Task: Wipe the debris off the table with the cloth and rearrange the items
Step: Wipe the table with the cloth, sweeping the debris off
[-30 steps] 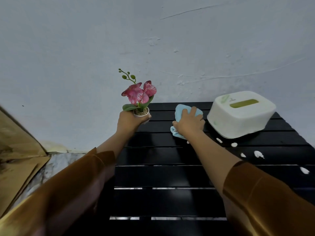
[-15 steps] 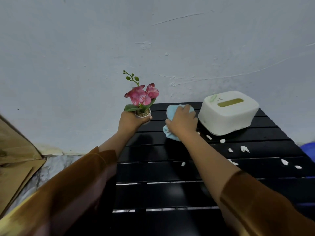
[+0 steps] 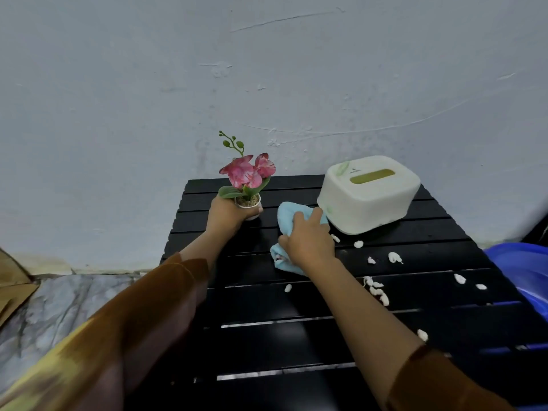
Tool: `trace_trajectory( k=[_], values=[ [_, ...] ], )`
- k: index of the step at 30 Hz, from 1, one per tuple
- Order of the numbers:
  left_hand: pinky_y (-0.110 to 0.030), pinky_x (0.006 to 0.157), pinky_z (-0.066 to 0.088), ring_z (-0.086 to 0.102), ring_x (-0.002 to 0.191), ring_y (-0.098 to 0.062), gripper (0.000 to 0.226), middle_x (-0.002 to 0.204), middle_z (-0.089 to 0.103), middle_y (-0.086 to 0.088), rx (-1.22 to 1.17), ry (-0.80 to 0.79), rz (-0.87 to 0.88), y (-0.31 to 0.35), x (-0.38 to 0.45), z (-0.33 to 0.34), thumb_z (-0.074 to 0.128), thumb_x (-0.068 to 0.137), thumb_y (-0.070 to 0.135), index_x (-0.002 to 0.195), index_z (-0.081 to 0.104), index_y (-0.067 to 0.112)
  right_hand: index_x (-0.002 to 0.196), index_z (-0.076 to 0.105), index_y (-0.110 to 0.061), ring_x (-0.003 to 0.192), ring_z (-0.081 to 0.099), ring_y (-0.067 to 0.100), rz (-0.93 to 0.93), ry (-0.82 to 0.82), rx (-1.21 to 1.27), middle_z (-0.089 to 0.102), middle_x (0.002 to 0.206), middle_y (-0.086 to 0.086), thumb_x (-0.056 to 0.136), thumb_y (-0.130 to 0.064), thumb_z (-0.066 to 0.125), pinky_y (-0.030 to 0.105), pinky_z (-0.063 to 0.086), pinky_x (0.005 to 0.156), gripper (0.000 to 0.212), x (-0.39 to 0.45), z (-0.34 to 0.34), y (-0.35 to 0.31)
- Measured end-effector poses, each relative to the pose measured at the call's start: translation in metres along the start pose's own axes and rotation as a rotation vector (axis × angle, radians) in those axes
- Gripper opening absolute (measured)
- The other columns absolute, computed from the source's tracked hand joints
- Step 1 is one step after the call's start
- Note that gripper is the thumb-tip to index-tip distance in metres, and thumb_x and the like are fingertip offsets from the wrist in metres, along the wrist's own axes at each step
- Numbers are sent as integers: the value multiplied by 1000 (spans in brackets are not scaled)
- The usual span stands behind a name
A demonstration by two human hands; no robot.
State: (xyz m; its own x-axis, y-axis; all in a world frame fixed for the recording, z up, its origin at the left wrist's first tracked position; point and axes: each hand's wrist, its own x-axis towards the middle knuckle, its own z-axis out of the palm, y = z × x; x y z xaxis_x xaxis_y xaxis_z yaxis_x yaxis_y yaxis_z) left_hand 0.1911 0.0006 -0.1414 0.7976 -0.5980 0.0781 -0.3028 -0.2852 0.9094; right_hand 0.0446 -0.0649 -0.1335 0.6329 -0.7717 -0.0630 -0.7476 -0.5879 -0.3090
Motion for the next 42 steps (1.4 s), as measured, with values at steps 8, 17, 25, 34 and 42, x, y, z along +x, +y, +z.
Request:
trace_trajectory(
  k=[8,17,25,34,42],
  values=[
    [-42,90,54,67,99,-23,43,103,73,-8,108,-16,-59,-1,4,11,84,64,31,99,69,10,123,44,-7,104,54,37,-14,104,126,37,127,14,91,-36,43,35,37,73,43,-31,-43,-3],
    [-41,90,51,64,103,-27,48,109,70,-10,220,-60,-44,-1,1,8,83,65,34,103,67,9,134,27,-14,124,33,39,-154,-90,3,16,149,12,79,-56,58,42,39,94,76,-49,19,-36],
    [-32,89,41,55,115,-30,62,125,56,-17,277,-54,-30,-7,-19,1,81,70,21,122,52,2,135,31,-12,121,39,40,-91,-31,-23,22,146,13,86,-35,51,44,41,94,58,-47,5,0],
    [-18,66,41,54,83,-16,23,78,54,3,205,-92,1,16,-54,17,73,79,21,89,54,12,127,39,-11,110,48,36,21,-11,33,35,132,12,87,-34,52,40,44,83,48,-60,-36,71],
    [-39,111,36,38,134,-24,88,149,33,-9,150,-251,190,60,-63,77,77,74,34,146,28,25,107,50,-17,83,50,21,22,89,290,41,108,-3,81,-30,60,30,38,69,31,-62,-80,129]
  ],
)
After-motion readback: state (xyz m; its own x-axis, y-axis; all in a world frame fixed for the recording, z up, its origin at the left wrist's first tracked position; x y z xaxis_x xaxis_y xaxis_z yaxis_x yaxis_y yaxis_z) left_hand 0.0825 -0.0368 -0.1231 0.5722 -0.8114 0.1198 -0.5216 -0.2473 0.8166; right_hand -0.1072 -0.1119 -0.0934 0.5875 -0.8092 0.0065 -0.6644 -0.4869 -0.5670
